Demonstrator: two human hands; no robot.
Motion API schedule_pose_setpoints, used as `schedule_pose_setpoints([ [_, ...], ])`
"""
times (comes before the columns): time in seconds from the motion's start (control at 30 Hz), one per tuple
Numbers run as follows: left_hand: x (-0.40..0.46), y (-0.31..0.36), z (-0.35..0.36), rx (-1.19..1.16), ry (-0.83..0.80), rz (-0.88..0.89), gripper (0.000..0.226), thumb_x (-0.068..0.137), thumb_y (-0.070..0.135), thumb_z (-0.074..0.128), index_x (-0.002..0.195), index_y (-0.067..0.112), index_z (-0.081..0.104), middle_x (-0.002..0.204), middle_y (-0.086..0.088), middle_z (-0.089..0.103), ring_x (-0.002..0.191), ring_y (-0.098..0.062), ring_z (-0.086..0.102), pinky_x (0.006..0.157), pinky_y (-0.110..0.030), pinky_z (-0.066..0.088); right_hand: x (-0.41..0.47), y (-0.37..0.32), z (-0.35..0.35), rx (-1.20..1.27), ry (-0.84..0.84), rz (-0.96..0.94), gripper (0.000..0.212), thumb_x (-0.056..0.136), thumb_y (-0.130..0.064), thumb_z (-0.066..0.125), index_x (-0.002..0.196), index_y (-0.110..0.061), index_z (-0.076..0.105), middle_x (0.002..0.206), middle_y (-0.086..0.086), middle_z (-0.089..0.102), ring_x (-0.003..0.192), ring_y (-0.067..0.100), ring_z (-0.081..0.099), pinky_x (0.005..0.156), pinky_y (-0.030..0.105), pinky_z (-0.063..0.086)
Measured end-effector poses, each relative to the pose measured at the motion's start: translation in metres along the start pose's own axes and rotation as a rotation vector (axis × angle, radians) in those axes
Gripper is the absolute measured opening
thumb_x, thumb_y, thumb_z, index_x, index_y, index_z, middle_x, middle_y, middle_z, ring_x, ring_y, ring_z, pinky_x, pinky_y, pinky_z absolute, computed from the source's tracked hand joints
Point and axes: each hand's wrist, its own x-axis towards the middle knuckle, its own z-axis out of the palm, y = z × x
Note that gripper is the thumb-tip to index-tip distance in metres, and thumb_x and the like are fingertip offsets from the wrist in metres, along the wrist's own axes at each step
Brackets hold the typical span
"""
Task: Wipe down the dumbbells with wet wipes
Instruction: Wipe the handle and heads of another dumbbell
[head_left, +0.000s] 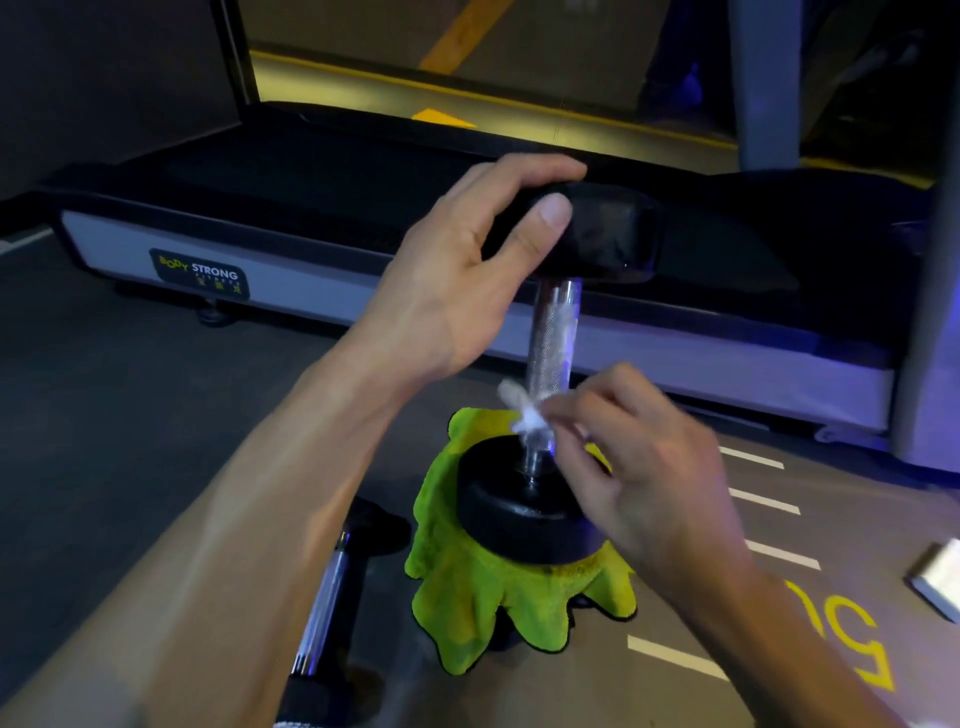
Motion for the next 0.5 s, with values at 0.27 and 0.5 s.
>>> schedule_pose_setpoints([
  [0.27, -0.001, 0.002, 0.001, -0.008, -0.006, -0.007, 0.028, 0.109, 0.037, 0.051, 0.135, 0.034, 0.063, 0.131, 0.013, 0.062, 0.125, 0.001, 0.057, 0.11, -0.027, 0.045, 0.008, 0.004, 0.006, -0.061, 0.033, -0.083, 0.022, 0.094, -0.005, 0.066, 0.113, -0.01, 0.075, 0.103, 0.008, 0.059, 0.088, 0.027, 0.059, 0.07, 0.04, 0.05],
  [0.5, -0.001, 0.002, 0.002, -0.02, -0.011, -0.022, 0.029, 0.109, 0.038, 0.049, 0.135, 0.034, 0.062, 0.13, 0.013, 0.062, 0.124, 0.0, 0.057, 0.11, -0.03, 0.046, 0.022, 0.004, 0.004, -0.063, 0.059, -0.039, 0.02, 0.092, -0.008, 0.071, 0.111, -0.013, 0.075, 0.102, 0.003, 0.062, 0.088, 0.023, 0.062, 0.071, 0.033, 0.049],
])
